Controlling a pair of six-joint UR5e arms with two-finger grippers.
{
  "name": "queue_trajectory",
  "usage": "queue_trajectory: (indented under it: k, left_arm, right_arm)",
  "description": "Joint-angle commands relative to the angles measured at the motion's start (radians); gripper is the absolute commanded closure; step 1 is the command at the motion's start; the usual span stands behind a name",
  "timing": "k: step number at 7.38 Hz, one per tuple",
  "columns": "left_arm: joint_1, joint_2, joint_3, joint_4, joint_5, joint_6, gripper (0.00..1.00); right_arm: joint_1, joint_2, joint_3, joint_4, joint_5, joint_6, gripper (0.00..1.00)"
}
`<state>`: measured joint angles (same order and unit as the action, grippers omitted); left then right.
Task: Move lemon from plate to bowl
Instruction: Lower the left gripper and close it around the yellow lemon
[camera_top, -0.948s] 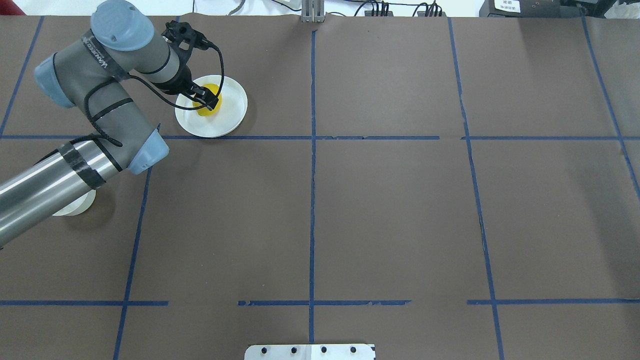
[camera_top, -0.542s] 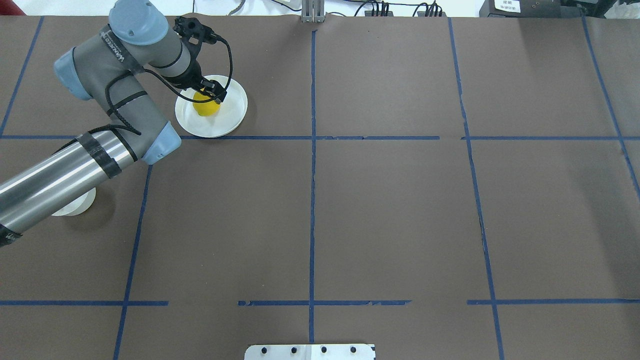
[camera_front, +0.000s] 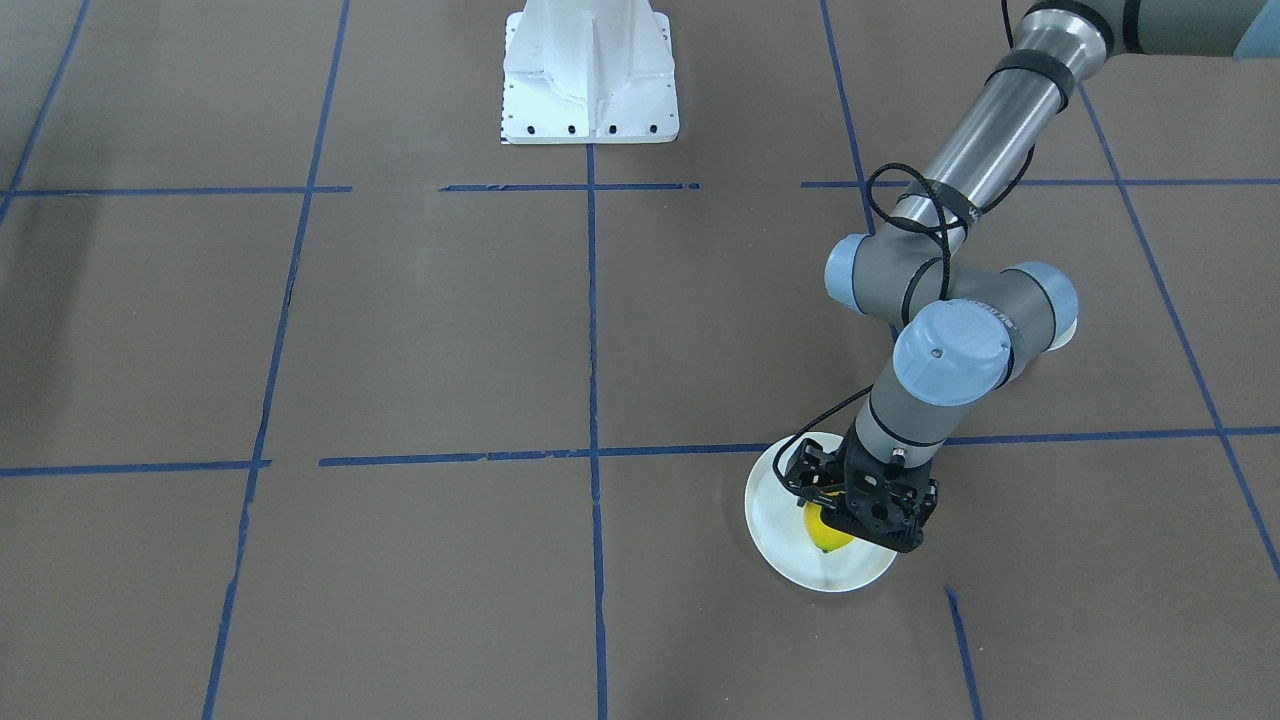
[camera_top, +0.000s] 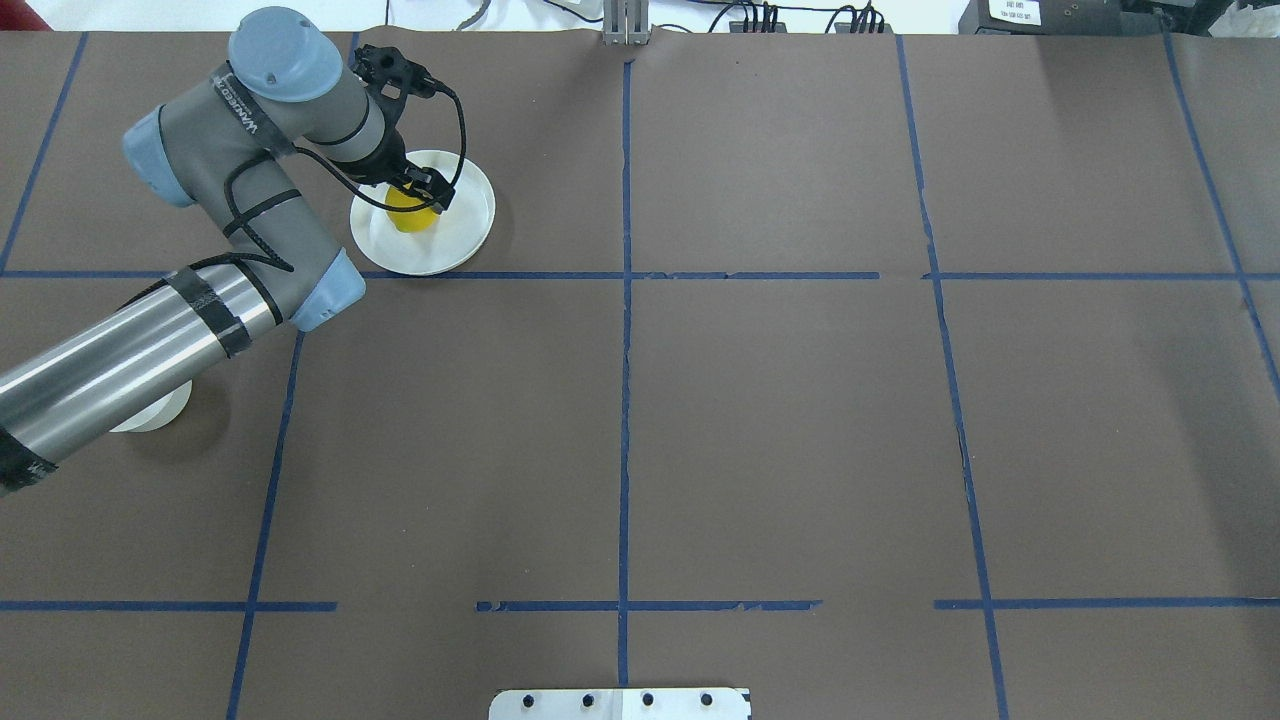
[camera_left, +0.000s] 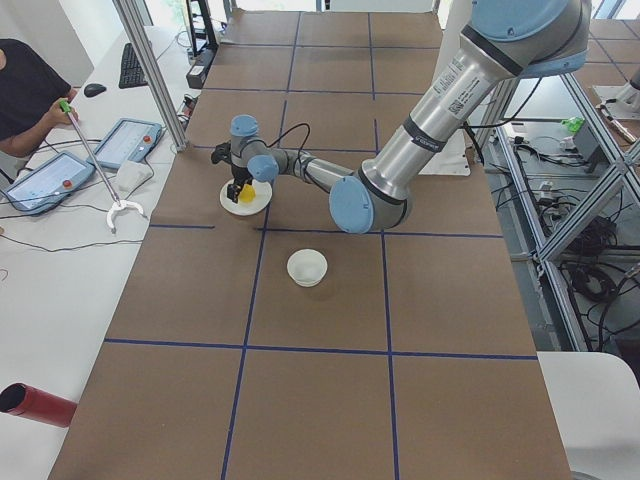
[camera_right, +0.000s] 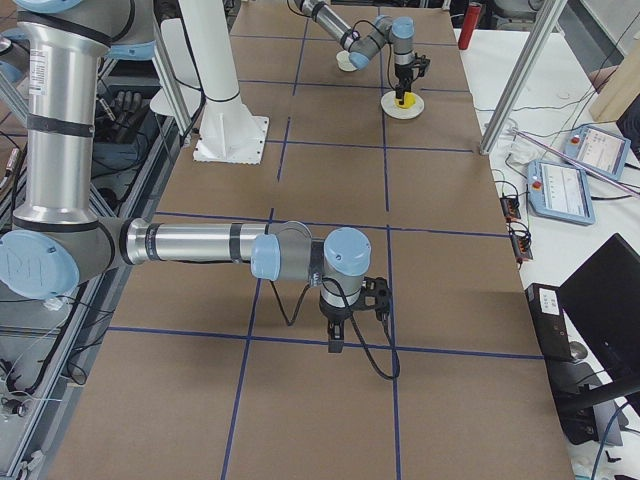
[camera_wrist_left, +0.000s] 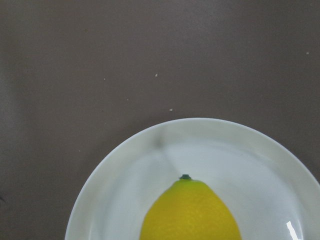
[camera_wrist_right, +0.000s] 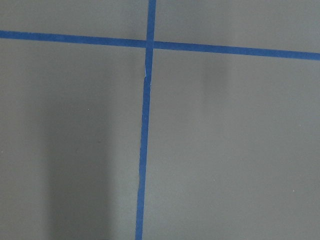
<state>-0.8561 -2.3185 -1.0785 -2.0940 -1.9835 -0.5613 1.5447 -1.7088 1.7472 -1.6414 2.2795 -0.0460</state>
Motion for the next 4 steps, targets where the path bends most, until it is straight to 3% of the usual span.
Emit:
queue_trajectory:
  k: [1,2,3,4]
  left_arm:
    - [0.008,-0.001,0.014,-0.024,0.0,0.0,0.28]
    - [0.008,0.002,0.017,-0.058,0.0,0.0,0.54]
    - [0.006,0.001,0.014,-0.063,-0.003,-0.015,1.0]
    - [-0.001,0.004,-0.018,-0.061,-0.012,-0.052,1.0]
  right_arm:
    - [0.0,0.0,0.0,0.0,0.0,0.0,0.0]
    - [0.0,0.0,0.0,0.0,0.0,0.0,0.0]
    - [0.0,0.0,0.0,0.0,0.0,0.0,0.0]
    - [0.0,0.0,0.0,0.0,0.0,0.0,0.0]
